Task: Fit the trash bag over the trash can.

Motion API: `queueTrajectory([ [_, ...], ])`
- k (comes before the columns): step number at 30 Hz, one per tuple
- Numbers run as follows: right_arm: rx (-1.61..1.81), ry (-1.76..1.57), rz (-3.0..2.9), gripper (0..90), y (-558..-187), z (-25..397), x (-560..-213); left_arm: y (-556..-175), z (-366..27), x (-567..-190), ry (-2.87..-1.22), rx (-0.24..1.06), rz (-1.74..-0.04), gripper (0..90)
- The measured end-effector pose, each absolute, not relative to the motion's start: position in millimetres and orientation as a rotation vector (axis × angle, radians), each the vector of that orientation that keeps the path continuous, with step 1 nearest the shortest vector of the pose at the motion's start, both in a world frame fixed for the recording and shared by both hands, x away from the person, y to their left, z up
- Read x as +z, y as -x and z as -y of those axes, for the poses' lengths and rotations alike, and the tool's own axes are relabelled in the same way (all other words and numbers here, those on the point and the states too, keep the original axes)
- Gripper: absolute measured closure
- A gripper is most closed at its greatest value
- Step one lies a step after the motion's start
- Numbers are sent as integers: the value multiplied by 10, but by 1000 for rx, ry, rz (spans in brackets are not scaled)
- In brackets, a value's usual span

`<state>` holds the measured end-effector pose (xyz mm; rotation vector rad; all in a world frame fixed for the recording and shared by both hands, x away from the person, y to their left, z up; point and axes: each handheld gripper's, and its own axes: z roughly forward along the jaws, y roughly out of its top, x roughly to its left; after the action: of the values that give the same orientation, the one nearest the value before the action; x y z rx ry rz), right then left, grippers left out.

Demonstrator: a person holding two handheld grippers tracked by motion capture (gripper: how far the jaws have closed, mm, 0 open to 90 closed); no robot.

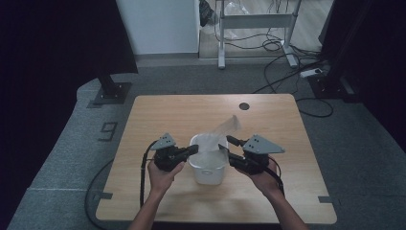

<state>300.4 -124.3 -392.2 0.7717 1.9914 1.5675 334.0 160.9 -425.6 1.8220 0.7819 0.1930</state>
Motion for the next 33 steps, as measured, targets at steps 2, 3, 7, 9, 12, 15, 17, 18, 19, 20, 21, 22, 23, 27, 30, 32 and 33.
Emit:
queueTrajectory([
  [2, 1575, -752, -2014, 568, -3043, 1150, -3968, -3331, -1608, -4255, -1821, 193, -779, 900],
  [3, 1575, -747, -2020, 570, -3051, 1129, -3975, -3328, -1606, -4255, -1820, 193, -778, 900],
  [7, 1579, -748, -2046, 573, -3108, 1051, -4017, -3323, -1604, -4257, -1816, 190, -778, 900],
  [9, 1586, -763, -2052, 573, -3144, 1029, -4041, -3320, -1604, -4258, -1815, 189, -777, 900],
  [12, 1594, -778, -2061, 574, -3190, 994, -4078, -3314, -1600, -4259, -1815, 189, -773, 900],
  [15, 1590, -779, -2074, 575, -3217, 952, -4114, -3307, -1598, -4260, -1816, 190, -768, 900],
  [17, 1584, -776, -2081, 579, -3230, 929, -4133, -3305, -1600, -4263, -1814, 189, -766, 900],
  [18, 1583, -778, -2087, 582, -3238, 918, -4142, -3304, -1600, -4265, -1813, 190, -765, 900],
  [19, 1583, -778, -2093, 584, -3247, 908, -4150, -3302, -1599, -4266, -1812, 188, -762, 900],
  [20, 1577, -776, -2098, 586, -3254, 893, -4158, -3300, -1597, -4266, -1811, 188, -762, 900],
  [21, 1576, -773, -2100, 588, -3259, 884, -4164, -3295, -1595, -4265, -1809, 187, -759, 900],
  [22, 1576, -771, -2106, 592, -3266, 868, -4174, -3295, -1595, -4265, -1809, 187, -759, 900],
  [23, 1573, -769, -2113, 598, -3271, 857, -4182, -3286, -1590, -4261, -1808, 189, -754, 900],
  [27, 1565, -767, -2139, 632, -3292, 817, -4219, -3270, -1583, -4249, -1805, 190, -746, 900],
  [30, 1563, -775, -2159, 725, -3305, 804, -4242, -3271, -1584, -4247, -1802, 186, -742, 900],
  [32, 1558, -785, -2162, 806, -3311, 802, -4255, -3271, -1589, -4248, -1801, 189, -741, 900],
  [33, 1561, -785, -2157, 844, -3310, 808, -4256, -3272, -1594, -4250, -1799, 189, -742, 900],
])
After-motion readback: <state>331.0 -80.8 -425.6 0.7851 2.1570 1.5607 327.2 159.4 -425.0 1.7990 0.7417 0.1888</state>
